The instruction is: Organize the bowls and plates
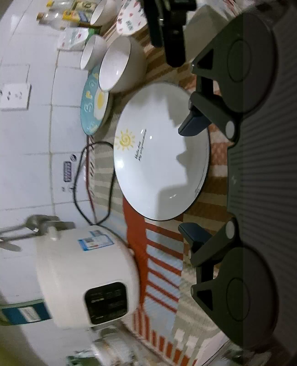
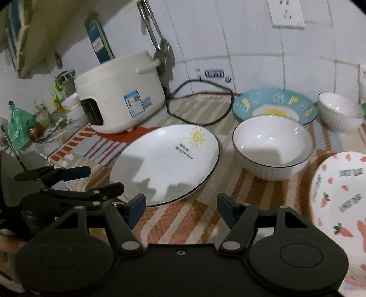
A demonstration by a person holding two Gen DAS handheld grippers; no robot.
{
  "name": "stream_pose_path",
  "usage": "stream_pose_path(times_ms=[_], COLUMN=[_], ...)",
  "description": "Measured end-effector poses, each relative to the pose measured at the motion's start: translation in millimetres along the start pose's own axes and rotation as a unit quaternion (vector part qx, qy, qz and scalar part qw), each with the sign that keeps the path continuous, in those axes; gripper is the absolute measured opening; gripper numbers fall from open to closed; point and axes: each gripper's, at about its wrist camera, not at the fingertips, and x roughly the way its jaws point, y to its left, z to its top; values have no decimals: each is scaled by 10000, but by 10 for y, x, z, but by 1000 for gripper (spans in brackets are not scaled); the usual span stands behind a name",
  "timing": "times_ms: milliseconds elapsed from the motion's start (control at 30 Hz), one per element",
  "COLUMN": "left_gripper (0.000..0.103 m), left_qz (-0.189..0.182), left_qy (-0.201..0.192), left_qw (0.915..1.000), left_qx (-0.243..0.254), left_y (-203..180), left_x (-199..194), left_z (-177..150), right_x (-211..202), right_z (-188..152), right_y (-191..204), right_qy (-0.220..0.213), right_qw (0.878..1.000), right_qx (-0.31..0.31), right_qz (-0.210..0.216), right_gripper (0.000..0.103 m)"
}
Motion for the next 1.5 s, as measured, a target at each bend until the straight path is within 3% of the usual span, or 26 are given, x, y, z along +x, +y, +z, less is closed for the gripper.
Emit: stream_pose_path(times_ms=[233,300,400,567,700,900,1000,1333,1500], left_gripper=[82,82,76,52,47,50,32,33,33], left_qz=[134,184,143,-63,-117,-133,-172,325,328], left_qy=[303,349,501,615,536,381,333,156,154], left_qw=[9975,9960,9938,9932,9946,9952,9970,9992,9993], left_qx=[-630,-798,-980,-987,-877,-893,-671,-194,-101], left_y=[309,396,489,515,513,537,462,264,227], left_x=[379,464,588,733,762,816,787,705,605], left_z=[67,82,105,124,133,120,126,89,71], right_x=[322,390,481,622,748,788,786,750,637], right_z=[110,141,190,244,257,238,227,195,174], right_y=[-85,-121,-193,-266,-286,-176,-128,-78,-62], right_qy=[277,318,369,432,500,345,297,246,202], right_qw=[9995,9993,9988,9981,9975,9989,9989,9982,9983], right_qx=[129,186,326,443,490,187,28,-224,-263], right_qz=[-102,-108,-42,-21,-2,-247,-359,-491,-478], right_gripper=[72,67,57,42,33,33,33,33,33])
